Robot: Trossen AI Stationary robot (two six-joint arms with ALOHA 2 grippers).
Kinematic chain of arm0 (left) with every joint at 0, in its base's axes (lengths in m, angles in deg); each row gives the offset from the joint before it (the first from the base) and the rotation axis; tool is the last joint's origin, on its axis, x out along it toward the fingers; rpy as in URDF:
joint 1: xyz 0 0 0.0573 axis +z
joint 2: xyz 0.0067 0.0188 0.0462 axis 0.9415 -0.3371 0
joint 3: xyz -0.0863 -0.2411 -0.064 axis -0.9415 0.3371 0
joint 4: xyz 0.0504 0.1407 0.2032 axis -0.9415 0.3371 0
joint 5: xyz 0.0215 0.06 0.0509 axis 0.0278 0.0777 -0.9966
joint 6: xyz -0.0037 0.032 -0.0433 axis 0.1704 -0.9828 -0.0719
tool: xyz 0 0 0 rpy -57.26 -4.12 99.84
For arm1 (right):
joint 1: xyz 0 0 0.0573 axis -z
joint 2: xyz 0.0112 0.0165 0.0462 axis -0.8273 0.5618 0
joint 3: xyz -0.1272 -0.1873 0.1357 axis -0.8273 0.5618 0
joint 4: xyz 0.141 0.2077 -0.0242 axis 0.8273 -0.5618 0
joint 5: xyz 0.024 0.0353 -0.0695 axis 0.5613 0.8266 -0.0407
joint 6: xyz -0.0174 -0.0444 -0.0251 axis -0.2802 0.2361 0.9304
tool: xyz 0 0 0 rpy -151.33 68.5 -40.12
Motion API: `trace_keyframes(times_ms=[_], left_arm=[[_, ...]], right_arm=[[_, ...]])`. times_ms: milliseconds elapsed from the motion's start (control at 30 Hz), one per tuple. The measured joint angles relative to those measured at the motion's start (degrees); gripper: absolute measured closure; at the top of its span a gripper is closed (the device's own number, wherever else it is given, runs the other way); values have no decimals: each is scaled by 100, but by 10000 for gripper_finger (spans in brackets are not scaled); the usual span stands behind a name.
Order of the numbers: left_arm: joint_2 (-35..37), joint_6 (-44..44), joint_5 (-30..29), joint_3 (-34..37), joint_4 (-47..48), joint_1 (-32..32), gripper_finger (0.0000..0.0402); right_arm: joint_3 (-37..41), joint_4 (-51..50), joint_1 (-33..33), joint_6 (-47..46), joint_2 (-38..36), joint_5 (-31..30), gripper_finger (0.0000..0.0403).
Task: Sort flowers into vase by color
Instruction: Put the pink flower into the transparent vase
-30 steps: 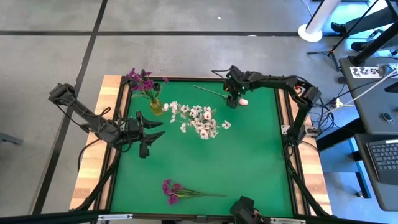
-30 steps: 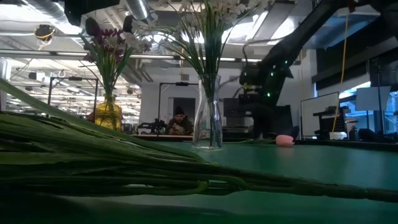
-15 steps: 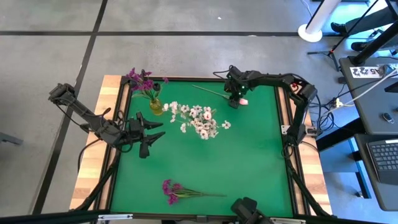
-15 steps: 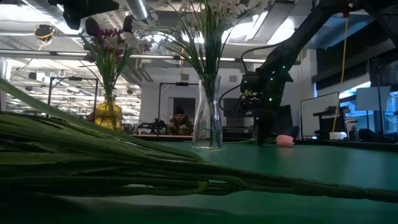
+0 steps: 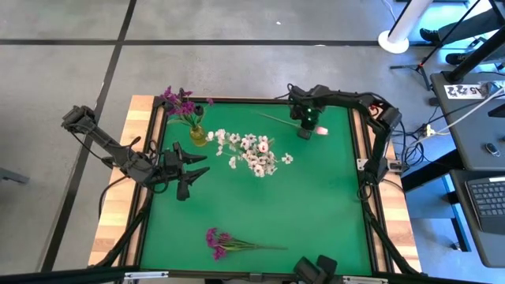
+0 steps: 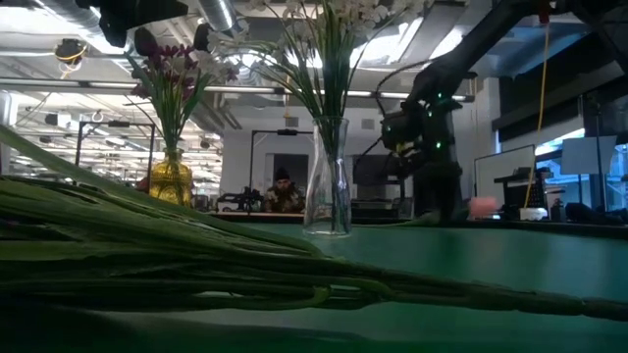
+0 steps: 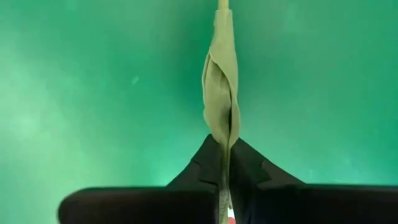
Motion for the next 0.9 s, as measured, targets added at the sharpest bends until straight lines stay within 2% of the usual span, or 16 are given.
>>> trace_keyframes(times_ms=[200, 533, 667, 833, 900], left_arm=[[1, -7, -37, 0, -2, 0, 216], [1, -90, -40, 0, -167, 0, 216], [2, -523, -45, 0, -717, 0, 216], [2, -1528, -48, -2, -1779, -1, 216], [2, -1932, -48, -2, -2197, 0, 216]], right_arm=[[-12, -176, -387, -191, -686, -214, 395], [-15, 166, -876, -488, -2551, 137, 398], [-15, 558, -941, -697, -3287, 266, 398], [-17, 1095, -981, -962, -3969, 1110, 399], [-21, 1190, -1081, -1078, -4111, 1209, 399]])
